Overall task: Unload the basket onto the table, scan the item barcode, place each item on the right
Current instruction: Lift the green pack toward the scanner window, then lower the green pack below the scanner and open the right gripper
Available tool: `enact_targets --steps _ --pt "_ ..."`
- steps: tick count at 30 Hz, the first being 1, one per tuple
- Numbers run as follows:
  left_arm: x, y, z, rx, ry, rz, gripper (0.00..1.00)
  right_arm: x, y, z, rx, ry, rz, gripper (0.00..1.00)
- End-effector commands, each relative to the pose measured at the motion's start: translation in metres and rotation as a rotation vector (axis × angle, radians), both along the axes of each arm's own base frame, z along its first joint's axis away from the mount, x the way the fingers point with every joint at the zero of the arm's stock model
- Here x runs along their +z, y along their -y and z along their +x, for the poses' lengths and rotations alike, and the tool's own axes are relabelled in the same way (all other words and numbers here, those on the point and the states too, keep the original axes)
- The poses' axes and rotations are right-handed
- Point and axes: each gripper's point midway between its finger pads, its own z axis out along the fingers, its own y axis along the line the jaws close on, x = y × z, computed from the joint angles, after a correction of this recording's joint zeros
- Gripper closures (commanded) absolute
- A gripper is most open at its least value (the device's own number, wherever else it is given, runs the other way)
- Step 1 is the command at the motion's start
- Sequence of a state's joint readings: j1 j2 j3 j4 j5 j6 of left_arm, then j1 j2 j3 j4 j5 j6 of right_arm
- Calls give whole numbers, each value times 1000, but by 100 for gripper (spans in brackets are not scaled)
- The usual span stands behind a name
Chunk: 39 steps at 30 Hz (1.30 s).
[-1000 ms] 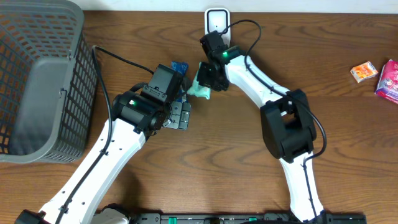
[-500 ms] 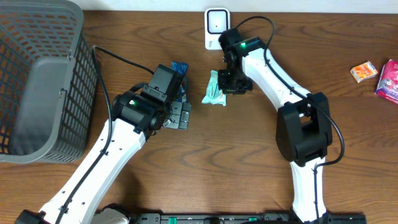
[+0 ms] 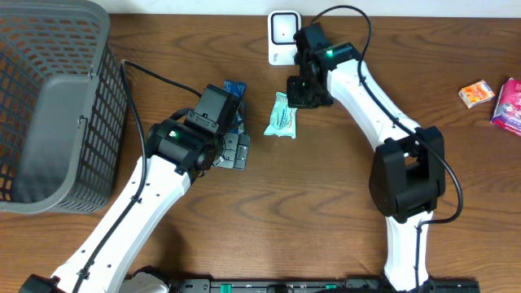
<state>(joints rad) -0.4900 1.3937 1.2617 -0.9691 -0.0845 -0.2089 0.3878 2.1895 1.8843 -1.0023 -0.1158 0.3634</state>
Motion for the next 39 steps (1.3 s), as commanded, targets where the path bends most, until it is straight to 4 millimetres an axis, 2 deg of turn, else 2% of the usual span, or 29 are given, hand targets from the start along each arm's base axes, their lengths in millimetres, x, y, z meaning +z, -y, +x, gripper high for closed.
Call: enact_targets --steps 1,6,9,11,14,16,20,22,27,29,30,33,37,39 --pt "-1 -2 0 3 -3 8 2 -3 -9 1 -8 5 6 98" --pt "-1 -2 0 3 -3 8 2 -36 -18 -3 -9 -16 -4 98" --pt "-1 -2 0 3 -3 8 2 -53 -16 -4 -10 -15 -22 99" --pt "-1 -2 0 3 -3 8 2 -63 -5 -5 -23 -17 -77 99" --pt "-1 -2 0 3 -3 8 2 -73 27 -8 -61 -9 -225 99" --pt "-1 -2 0 3 -3 8 2 -75 41 -9 -76 -10 -284 99" --pt "-1 -2 0 3 -4 8 2 -71 51 -8 -92 -21 -295 96" --pt "-1 -2 0 3 -3 8 2 -60 51 -6 -95 -30 -289 96" --pt "-1 -2 0 3 -3 8 2 -28 37 -4 -83 -40 -222 94" --pt "-1 -2 0 3 -4 8 2 -19 22 -4 -65 -52 -150 86" --pt "-1 -2 0 3 -3 8 2 -17 10 -6 -50 -67 -92 73" --pt "-1 -2 0 3 -3 8 2 -18 -2 -12 -30 -93 -37 59" --pt "-1 -2 0 3 -3 8 2 -23 -7 -20 -2 -106 -48 54" --pt "-1 -2 0 3 -3 8 2 -26 -11 -25 12 -115 -53 58"
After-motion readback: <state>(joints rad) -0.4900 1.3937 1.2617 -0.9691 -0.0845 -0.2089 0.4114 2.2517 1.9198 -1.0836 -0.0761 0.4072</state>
